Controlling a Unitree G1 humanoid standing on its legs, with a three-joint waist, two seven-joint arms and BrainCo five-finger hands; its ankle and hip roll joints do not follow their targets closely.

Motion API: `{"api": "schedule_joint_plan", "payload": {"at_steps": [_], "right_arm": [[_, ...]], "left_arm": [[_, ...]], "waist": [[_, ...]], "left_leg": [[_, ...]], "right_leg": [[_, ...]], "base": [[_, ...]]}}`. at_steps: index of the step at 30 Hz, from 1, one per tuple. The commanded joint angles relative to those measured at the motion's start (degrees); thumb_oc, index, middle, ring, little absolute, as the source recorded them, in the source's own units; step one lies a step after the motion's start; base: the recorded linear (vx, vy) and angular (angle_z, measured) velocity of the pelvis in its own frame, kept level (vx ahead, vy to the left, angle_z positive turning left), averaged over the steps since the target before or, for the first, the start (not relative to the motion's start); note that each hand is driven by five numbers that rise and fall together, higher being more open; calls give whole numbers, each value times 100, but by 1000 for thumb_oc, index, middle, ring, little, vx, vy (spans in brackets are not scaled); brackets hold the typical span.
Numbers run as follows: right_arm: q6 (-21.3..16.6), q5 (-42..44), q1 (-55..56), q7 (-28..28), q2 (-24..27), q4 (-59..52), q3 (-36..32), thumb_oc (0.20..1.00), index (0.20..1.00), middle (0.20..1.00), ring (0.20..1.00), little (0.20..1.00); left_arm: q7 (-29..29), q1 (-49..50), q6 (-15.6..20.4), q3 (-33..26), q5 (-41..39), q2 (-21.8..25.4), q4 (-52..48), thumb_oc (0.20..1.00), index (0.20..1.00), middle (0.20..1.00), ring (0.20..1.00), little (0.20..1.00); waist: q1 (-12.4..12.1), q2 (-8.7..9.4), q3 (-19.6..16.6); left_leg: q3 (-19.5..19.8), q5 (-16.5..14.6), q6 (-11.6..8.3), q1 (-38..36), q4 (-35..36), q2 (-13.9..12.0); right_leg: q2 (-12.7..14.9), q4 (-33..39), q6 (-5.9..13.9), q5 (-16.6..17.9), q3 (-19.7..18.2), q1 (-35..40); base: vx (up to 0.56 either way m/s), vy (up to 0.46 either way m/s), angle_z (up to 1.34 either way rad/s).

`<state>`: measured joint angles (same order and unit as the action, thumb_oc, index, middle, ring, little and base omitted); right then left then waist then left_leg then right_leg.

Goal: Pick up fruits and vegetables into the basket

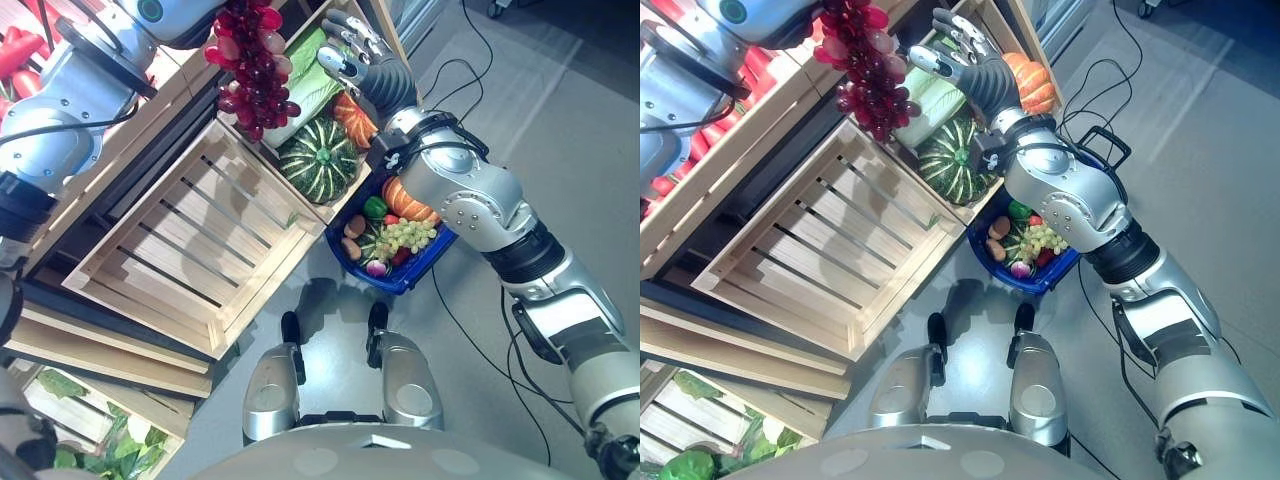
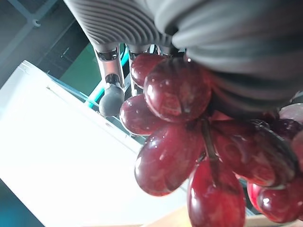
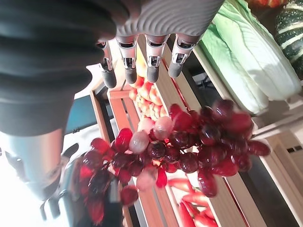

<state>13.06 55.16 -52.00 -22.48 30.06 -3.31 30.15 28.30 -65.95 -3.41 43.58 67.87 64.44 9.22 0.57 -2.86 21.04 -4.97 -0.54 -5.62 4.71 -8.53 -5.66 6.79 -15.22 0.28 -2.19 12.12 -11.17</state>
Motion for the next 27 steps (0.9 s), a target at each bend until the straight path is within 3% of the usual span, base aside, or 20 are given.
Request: {"api": "schedule_joint_plan", "payload": {"at_steps": [1, 8, 14, 19, 27], "right_arm": [[-188, 67, 457, -69, -418, -63, -39, 1000, 1000, 1000, 1000, 1000], [-3, 212, 646, 230, -625, -182, 106, 1000, 1000, 1000, 1000, 1000], [112, 833, 665, 877, -803, -406, 348, 1000, 1000, 1000, 1000, 1000], [118, 930, 766, 1231, -847, -735, 446, 1000, 1000, 1000, 1000, 1000], [576, 475, 946, 1506, -576, -1164, 597, 1000, 1000, 1000, 1000, 1000]], "left_arm": [[169, 367, -124, -42, 230, -187, -325, 200, 200, 200, 200, 200], [-28, 878, 253, -224, 351, -360, -687, 200, 200, 200, 200, 200], [-95, 1025, 474, -145, 404, -559, -862, 200, 200, 200, 200, 200], [-171, 1176, 467, -153, 395, -544, -883, 200, 200, 200, 200, 200], [-213, 1557, 360, -303, 331, -338, -813, 200, 200, 200, 200, 200]], "waist": [[-2, 252, -886], [-52, 253, -1140], [-77, 281, -1244], [-78, 297, -1305], [-27, 299, -1342]], "left_leg": [[-161, -136, 325, -98, -13, 384], [-130, -163, 336, -389, 121, 392], [-136, -170, 342, -626, 256, 384], [-167, -158, 333, -769, 352, 351], [-221, -140, 330, -878, 387, 321]], "right_leg": [[2, 454, 253, -209, 83, 851], [-14, 595, 303, -200, 72, 1130], [-47, 714, 342, -191, 59, 1345], [-59, 790, 382, -166, 47, 1454], [-69, 804, 417, -154, 4, 1516]], "base": [[100, 8, 1], [114, 7, 1], [65, -9, 3], [52, -14, 1], [19, 0, -4]]}}
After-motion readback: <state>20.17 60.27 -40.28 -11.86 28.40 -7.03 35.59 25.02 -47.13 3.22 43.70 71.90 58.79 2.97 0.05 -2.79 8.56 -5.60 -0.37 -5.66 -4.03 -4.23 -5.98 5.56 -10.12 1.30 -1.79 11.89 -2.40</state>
